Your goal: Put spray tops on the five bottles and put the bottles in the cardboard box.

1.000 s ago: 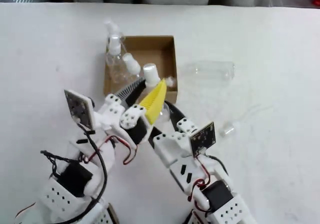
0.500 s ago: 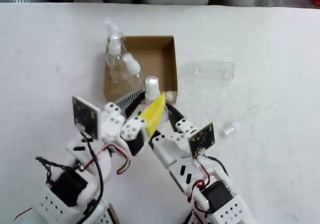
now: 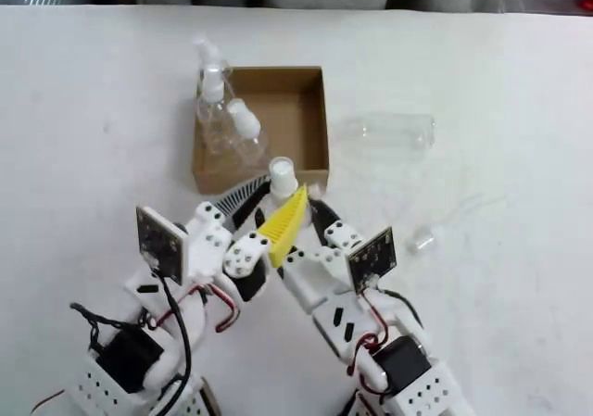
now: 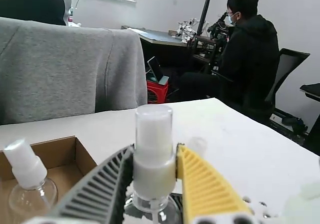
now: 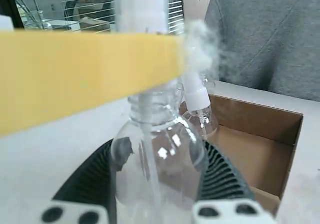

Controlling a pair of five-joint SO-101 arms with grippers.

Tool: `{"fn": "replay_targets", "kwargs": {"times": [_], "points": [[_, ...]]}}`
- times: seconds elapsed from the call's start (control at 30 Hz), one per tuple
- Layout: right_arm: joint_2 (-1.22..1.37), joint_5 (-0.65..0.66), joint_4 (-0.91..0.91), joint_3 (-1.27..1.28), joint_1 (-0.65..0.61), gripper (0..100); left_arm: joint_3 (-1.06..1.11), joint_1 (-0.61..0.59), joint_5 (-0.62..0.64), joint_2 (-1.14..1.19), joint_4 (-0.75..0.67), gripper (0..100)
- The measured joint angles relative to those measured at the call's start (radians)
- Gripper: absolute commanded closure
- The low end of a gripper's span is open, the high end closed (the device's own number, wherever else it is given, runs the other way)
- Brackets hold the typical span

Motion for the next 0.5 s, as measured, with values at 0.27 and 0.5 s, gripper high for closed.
{"fn": "replay_targets", "kwargs": {"times": [0.27, 0.5], "points": [[0.000, 0.000, 0.000, 0.000, 0.002, 98.4, 0.000, 0.002, 0.000, 0.000, -0.006, 98], [0.000, 0.000, 0.000, 0.000, 0.002, 98.4, 0.002, 0.002, 0.000, 0.000, -0.020, 98]]}}
